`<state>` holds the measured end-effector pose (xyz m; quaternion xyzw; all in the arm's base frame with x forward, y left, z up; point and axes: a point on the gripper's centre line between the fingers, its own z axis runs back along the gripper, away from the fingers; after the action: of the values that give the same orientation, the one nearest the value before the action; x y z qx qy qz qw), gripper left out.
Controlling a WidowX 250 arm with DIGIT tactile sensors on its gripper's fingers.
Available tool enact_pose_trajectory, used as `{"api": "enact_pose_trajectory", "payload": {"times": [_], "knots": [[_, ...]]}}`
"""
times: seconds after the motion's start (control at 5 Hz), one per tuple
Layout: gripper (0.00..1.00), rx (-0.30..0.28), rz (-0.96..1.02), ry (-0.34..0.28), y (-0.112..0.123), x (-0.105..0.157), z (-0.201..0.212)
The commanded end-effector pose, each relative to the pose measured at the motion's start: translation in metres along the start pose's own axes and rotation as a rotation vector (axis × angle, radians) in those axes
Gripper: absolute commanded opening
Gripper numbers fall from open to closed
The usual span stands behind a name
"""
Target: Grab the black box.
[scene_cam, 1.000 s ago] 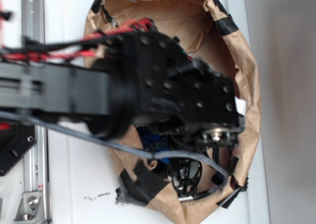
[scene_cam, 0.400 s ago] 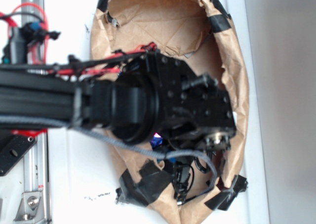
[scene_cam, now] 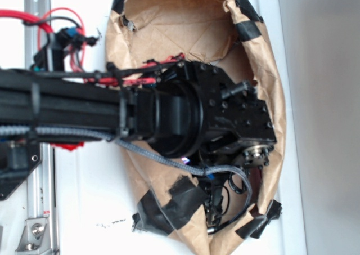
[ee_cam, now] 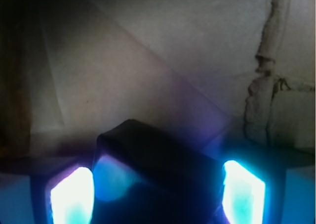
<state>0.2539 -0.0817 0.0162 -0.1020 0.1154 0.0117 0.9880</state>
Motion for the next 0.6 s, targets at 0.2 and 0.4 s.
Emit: {"api": "enact_pose_trajectory", "payload": {"times": [0.2, 0.4], "knots": [[0.0, 0.08, 0.335, -0.256, 0.057, 0.023, 0.056], [0.0, 0.065, 0.366, -0.364, 0.063, 0.009, 0.099]]}}
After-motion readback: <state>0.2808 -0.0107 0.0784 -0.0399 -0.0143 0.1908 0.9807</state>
